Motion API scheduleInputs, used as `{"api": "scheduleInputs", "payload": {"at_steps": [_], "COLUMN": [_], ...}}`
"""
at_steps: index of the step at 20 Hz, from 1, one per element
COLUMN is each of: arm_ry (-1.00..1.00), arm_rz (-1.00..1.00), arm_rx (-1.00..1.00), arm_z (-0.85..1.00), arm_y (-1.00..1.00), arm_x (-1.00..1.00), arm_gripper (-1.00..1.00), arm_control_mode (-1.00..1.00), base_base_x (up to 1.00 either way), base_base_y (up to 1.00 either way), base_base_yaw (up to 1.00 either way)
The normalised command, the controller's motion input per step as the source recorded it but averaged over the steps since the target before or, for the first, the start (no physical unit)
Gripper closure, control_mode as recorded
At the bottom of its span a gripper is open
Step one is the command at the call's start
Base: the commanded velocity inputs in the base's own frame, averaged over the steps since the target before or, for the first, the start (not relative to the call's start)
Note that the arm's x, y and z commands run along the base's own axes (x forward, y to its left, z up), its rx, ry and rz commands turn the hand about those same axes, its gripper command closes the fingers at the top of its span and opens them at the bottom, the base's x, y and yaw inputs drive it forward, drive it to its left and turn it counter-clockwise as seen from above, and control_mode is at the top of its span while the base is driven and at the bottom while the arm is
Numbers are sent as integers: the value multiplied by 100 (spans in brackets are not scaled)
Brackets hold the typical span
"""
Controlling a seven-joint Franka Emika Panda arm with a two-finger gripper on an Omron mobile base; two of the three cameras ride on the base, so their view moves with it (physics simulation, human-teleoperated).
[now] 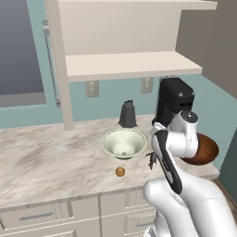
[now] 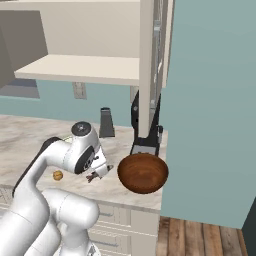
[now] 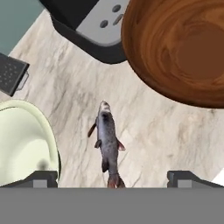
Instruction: Pick both bowls and place them on the counter. Then place the fish in one bowl and place the cookie dough ball in the other bowl.
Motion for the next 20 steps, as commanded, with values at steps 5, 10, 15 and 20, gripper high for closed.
{"api": "scheduleInputs", "payload": {"at_steps": [5, 10, 15, 20], "arm_ry": [16, 16, 6, 5], "arm_rz": [6, 4, 6, 4], "arm_rx": [-5, -1, 0, 0], "arm_z": [-22, -27, -21, -26], "arm_y": [10, 1, 0, 1], "arm_x": [23, 16, 12, 12], "arm_gripper": [-100, -100, -100, -100], "arm_control_mode": [-100, -100, -100, -100], "base_base_x": [0, 0, 0, 0], "base_base_y": [0, 0, 0, 0], "base_base_yaw": [0, 0, 0, 0]}}
